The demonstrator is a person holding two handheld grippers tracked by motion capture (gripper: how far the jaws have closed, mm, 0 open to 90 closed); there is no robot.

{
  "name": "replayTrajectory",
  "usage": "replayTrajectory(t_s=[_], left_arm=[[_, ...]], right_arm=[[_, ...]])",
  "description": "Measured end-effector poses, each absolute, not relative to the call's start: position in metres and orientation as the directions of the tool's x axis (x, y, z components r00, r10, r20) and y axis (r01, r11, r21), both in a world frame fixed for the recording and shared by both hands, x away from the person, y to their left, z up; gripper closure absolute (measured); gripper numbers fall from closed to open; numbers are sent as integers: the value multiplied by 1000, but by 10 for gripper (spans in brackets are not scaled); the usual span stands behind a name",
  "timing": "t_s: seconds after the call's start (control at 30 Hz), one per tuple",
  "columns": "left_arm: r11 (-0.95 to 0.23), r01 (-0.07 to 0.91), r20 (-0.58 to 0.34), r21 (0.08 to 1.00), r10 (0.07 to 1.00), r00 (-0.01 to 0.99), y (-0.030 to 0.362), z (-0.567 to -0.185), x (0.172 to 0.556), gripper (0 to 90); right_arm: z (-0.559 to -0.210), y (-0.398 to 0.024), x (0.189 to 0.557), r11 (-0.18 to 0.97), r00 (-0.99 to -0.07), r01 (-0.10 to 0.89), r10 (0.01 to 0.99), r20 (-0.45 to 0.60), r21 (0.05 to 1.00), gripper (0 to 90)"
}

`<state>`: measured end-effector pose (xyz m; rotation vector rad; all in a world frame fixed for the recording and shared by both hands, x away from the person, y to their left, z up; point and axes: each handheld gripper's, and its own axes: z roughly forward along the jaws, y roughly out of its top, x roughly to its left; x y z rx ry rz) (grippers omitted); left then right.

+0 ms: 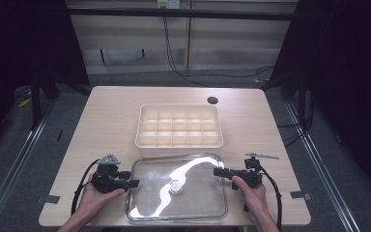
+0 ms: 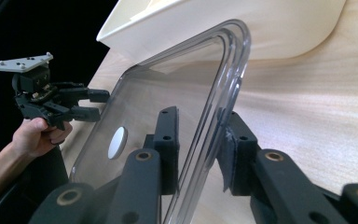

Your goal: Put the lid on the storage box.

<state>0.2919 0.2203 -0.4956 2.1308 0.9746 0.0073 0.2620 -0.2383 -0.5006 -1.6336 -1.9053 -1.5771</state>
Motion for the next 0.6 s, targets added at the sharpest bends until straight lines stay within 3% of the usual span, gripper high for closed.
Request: replayTrajectory(t_s=[0.23, 0.6], left_arm=[[-373, 662, -341, 650, 636, 693, 221, -497, 294, 354], [-339, 665, -397, 665, 594, 700, 224, -493, 293, 442]], right_arm=[[-496, -239, 260, -189, -402, 770, 598, 693, 609, 744], [-496, -241, 260, -182, -395, 774, 609, 687, 606, 740]])
